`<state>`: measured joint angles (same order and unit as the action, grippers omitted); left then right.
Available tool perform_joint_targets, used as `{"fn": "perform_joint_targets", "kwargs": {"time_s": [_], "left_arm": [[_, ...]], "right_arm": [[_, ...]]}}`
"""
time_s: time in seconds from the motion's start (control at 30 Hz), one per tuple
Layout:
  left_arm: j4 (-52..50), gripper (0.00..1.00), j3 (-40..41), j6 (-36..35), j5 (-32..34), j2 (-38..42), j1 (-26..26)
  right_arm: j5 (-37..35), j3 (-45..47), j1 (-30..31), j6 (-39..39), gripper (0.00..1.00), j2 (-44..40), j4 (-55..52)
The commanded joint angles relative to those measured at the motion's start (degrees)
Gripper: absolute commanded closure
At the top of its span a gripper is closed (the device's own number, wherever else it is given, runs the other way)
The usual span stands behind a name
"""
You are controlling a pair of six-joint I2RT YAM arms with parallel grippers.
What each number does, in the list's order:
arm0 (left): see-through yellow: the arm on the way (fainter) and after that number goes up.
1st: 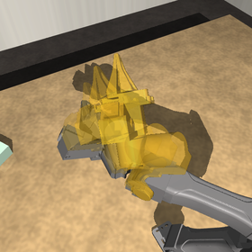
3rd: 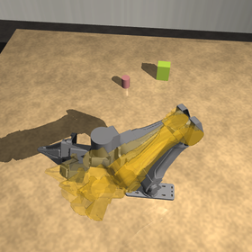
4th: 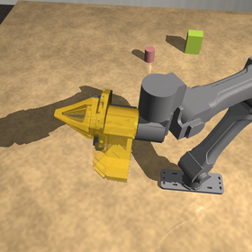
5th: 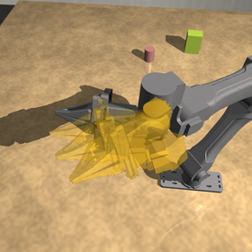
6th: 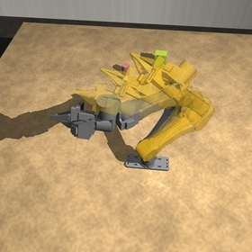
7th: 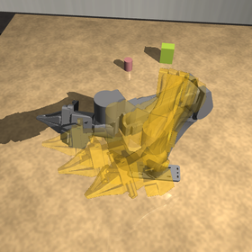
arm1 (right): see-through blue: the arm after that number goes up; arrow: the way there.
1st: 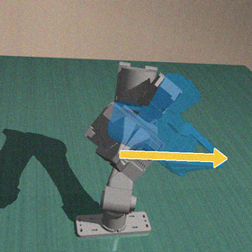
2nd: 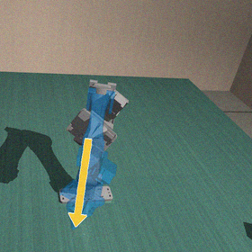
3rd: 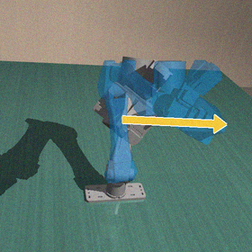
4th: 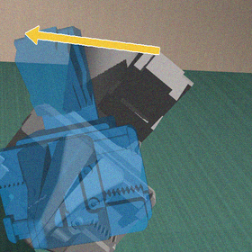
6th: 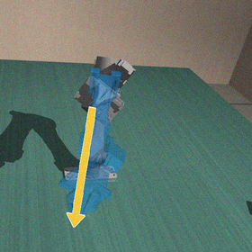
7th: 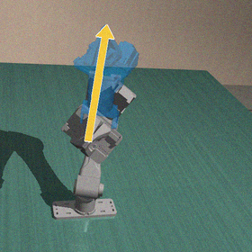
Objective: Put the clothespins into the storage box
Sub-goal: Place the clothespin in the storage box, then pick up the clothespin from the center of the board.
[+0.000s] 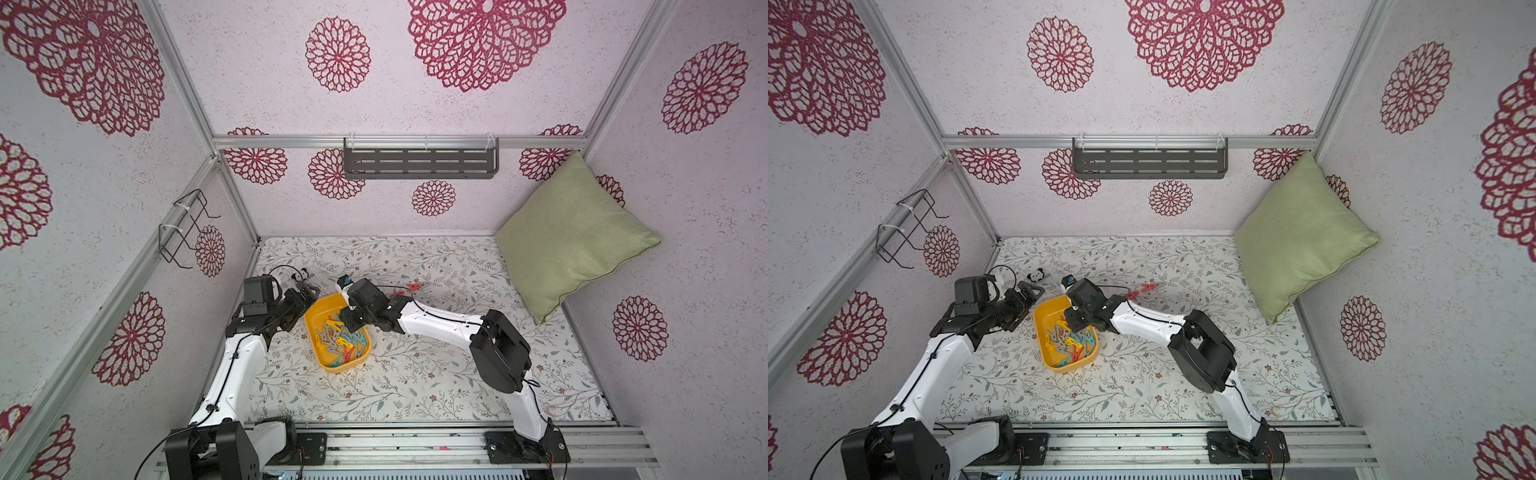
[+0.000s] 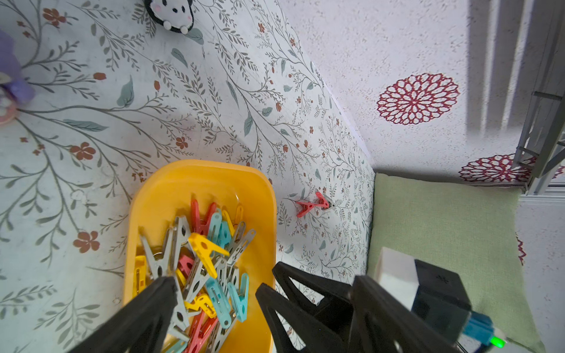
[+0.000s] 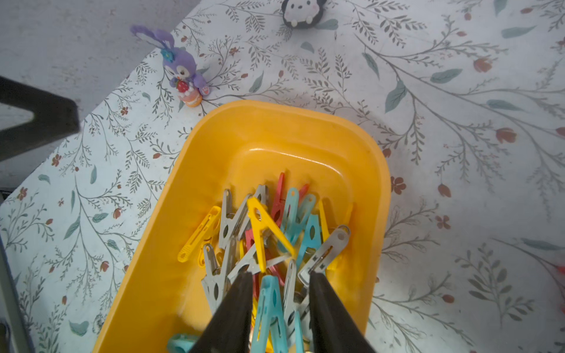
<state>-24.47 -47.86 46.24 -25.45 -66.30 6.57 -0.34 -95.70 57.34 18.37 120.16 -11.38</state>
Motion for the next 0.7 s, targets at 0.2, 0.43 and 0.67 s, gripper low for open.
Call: {"fn": "perform_joint_targets", "kwargs": {"time_s": [0.2, 0.43, 0.67], "left_arm": [[0.6, 0.03, -5.8, -0.1, 1.1, -5.3, -7.1], [2.1, 0.03, -10.0, 0.4, 2.3, -10.8, -11.5], [4.0, 0.03, -11.4, 0.9, 2.3, -14.2, -13.2]], "right_arm": [[-7.9, 7.5, -3.8, 1.2, 0.46, -9.5, 4.1], [-10.3, 14.0, -9.5, 2.8, 0.34, -12.1, 5.2], [-12.8, 15.3, -13.5, 4.2, 0.28, -8.7, 4.1]]}}
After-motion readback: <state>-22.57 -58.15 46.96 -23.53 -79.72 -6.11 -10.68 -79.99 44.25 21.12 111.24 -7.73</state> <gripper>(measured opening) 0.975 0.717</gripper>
